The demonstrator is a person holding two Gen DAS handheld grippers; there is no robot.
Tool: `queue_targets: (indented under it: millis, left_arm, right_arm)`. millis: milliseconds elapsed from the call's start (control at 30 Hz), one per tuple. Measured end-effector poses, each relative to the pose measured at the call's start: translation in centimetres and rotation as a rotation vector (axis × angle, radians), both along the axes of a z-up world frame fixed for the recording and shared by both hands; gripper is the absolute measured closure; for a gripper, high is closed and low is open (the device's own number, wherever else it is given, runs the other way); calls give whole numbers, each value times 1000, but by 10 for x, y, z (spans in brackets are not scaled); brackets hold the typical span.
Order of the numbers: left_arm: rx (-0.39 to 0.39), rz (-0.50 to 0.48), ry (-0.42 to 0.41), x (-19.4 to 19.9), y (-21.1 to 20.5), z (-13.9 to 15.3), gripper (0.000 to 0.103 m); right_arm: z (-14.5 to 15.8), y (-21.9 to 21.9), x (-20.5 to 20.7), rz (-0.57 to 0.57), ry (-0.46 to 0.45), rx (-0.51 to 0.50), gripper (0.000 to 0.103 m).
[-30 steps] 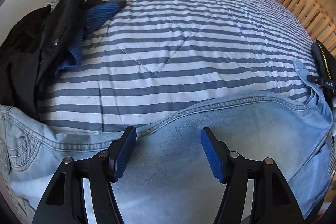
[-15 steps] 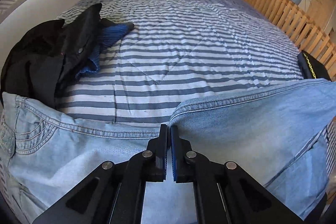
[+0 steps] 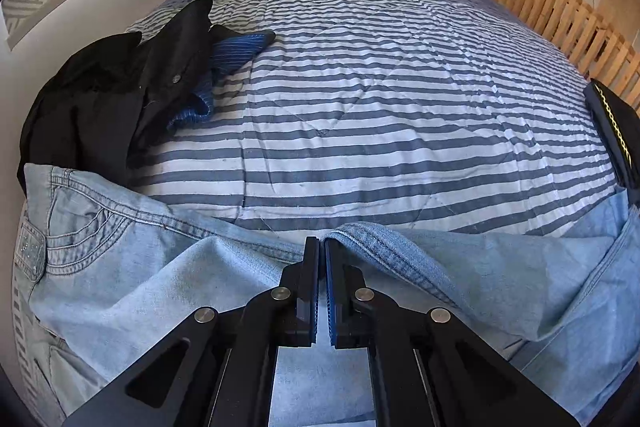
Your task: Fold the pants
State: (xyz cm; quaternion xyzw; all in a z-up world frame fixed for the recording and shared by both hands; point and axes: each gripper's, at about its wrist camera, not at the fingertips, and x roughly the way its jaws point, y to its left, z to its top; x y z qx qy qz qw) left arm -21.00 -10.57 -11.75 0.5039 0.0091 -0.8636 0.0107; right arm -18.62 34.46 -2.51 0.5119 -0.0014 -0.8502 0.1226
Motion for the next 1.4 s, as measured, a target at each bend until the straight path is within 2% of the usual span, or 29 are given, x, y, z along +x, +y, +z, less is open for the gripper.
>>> queue_targets:
  millis: [67,200,367,467,533,600,633,700,767,867,933,967,1033,1067,1100,1267,1400]
  left_arm:
    - [-3,-3,-4,0,-1,-2,100]
    - [23,3,-11,0,-6,-2,100]
    - [33,6,-7,2,-5,4,100]
    - [75,-10,-23,4,-9,6,100]
    - [130,-6,-54,7,-17,6,89]
    - [162,1,-51,14,-33,11,62]
    - [161,11,-32,18,-43,15,59]
    - [146,68,-8,24,-73,22,59]
    - [176,168,-3,23,-113,27,58]
    - [220,285,-32,10,-162,24,44]
    - [215,330,-57,-3,-182,18,42]
    - [232,349,-72,-10,-189,15,42]
    - [278,385,-91,-24,-200,6,40]
    - [287,399,-104,-32,-203,2,36]
    - [285,404,-129,-41,-204,-4,33]
    - [153,416,-269,-70,-198,-41,32]
    - [11,360,-240,-76,-181,-48,33]
  right_arm:
    - [-5,-34,10,144,3,-7,65]
    - [-18,-106,37,415,23,28,46]
    - [-47,-174,67,629,11,111,45]
    - [-60,-196,74,666,49,205,45]
    - [-61,-199,72,661,47,212,52]
    - [-54,-196,66,653,28,174,96]
    - [-48,-193,62,631,37,169,103]
    - [-35,-183,52,566,82,158,103]
    - [-26,-168,35,483,94,143,103]
    - [-18,-154,15,434,96,100,103]
    - [-15,-151,10,463,71,48,102]
    - [-15,-153,10,488,52,23,98]
    - [-16,-165,13,545,42,13,77]
    - [-17,-174,18,582,45,20,60]
    - [-18,-183,23,623,50,26,55]
    - [-30,-229,49,815,33,67,55]
    - [-47,-255,66,925,33,149,55]
